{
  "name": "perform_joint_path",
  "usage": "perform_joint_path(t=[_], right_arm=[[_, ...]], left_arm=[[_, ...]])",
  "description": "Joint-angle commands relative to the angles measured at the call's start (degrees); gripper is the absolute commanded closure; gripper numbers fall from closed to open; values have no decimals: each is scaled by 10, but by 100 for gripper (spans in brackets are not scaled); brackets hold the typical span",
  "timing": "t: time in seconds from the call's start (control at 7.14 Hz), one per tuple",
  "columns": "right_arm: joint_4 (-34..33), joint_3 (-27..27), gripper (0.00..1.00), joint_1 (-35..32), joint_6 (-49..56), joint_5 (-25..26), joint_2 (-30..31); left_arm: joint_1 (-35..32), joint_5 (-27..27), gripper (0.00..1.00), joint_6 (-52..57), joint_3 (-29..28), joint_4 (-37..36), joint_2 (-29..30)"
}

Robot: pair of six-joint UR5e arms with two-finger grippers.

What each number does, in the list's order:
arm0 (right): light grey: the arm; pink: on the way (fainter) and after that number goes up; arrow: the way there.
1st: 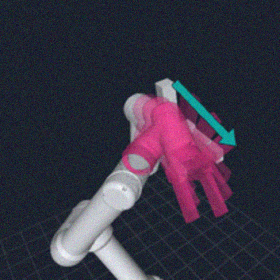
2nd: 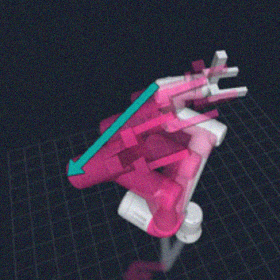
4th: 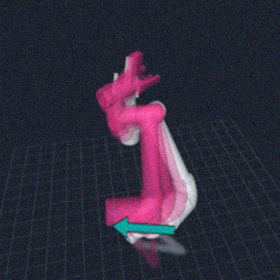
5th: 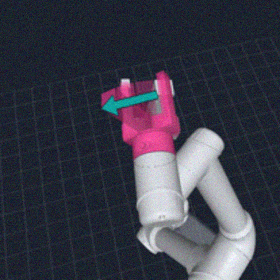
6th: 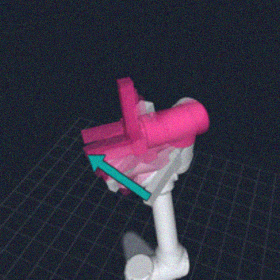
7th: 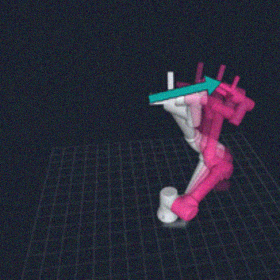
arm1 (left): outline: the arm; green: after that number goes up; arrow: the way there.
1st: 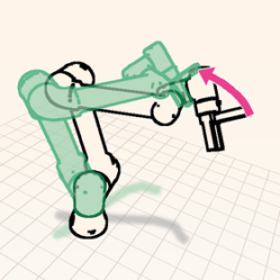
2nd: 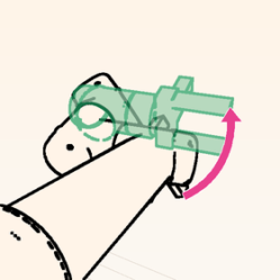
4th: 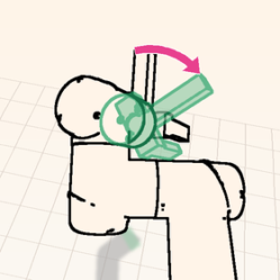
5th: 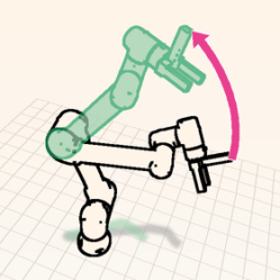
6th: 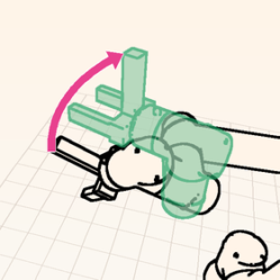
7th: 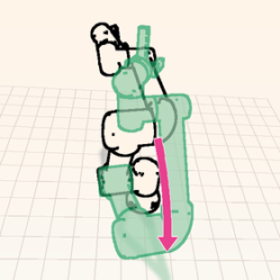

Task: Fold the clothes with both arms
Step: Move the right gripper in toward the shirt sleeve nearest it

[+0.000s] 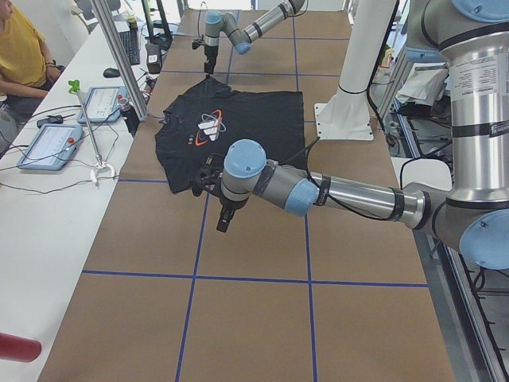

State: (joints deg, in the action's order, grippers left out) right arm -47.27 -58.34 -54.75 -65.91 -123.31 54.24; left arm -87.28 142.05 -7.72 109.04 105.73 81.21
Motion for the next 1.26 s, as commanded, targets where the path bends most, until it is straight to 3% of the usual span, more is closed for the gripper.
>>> perform_joint_path(t=[0.0, 1.12], right_arm=[[0, 1, 34, 0, 3, 2, 1], [-4, 0, 41, 1, 7, 30, -4]], left_arm=[[0, 1, 0, 0, 1, 0, 0], [0, 2, 0, 0, 1, 0, 0]])
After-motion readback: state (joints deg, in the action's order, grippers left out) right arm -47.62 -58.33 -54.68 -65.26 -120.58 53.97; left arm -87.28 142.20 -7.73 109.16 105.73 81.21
